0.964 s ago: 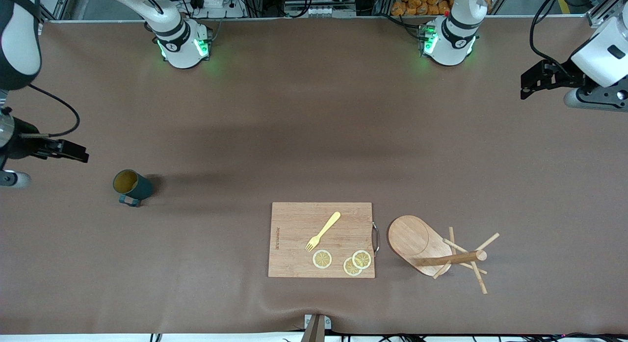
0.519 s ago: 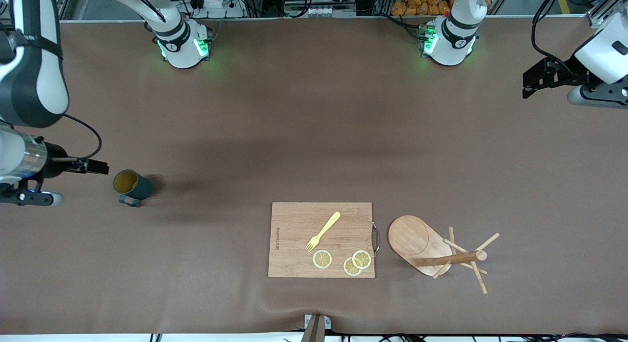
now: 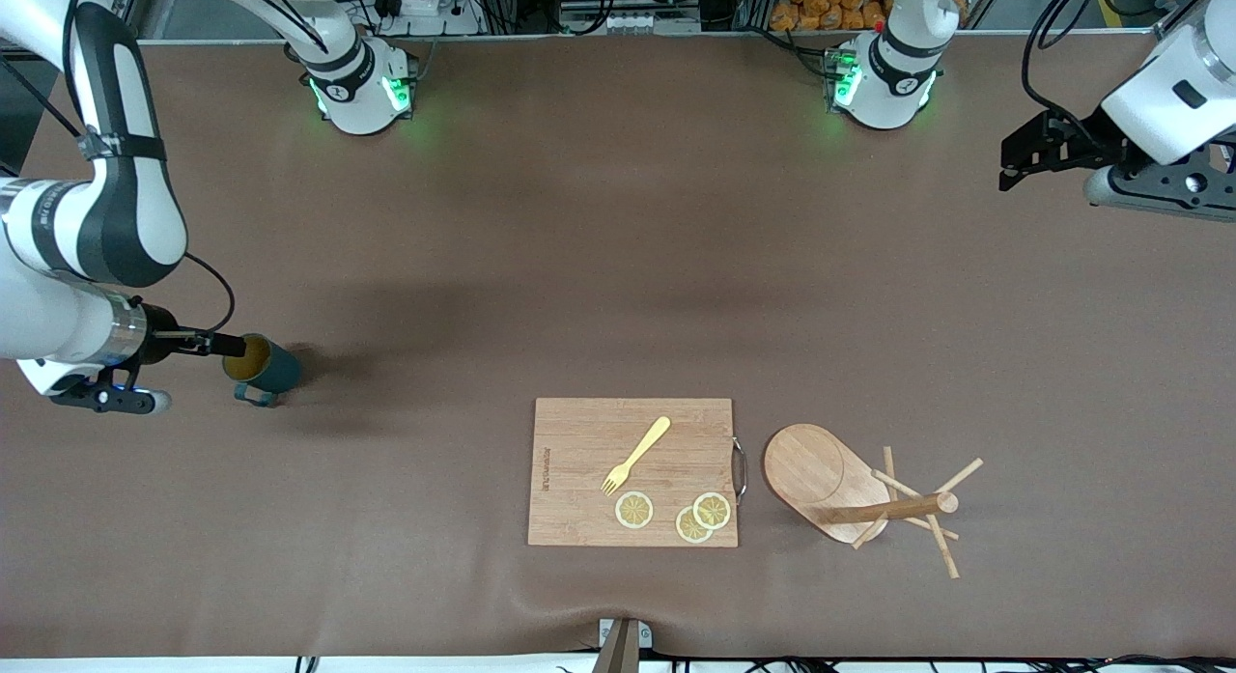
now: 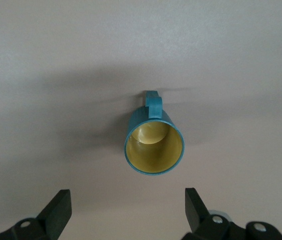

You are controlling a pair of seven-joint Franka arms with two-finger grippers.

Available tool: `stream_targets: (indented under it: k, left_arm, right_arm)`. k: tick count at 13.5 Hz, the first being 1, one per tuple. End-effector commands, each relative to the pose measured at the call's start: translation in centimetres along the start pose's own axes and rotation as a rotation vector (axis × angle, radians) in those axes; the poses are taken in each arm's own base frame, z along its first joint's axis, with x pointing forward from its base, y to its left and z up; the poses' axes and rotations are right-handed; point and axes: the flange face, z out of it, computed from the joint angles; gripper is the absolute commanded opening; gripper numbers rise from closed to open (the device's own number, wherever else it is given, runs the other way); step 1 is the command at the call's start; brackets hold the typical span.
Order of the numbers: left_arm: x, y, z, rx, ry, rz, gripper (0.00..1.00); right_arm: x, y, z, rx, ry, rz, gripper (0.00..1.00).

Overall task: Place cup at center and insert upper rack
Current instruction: 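Reach the right gripper down over the teal mug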

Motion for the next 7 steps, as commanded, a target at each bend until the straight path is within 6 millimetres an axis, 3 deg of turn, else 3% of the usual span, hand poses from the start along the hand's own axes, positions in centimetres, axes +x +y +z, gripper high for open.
stream_targets:
  k: [1, 7]
  left_arm:
    - [-0.1, 0.0, -0.6, -0.010, 0.009, -0.004, 1.00]
    - [0.0, -0.5, -0.5, -0.011, 0.009, -0.013, 1.00]
  right_arm:
    - [-1.0, 0.1, 3.0, 0.018, 0.028, 0.021, 1.00]
    - [-1.5, -1.1, 7.7, 0.015, 0.054, 0.003, 1.00]
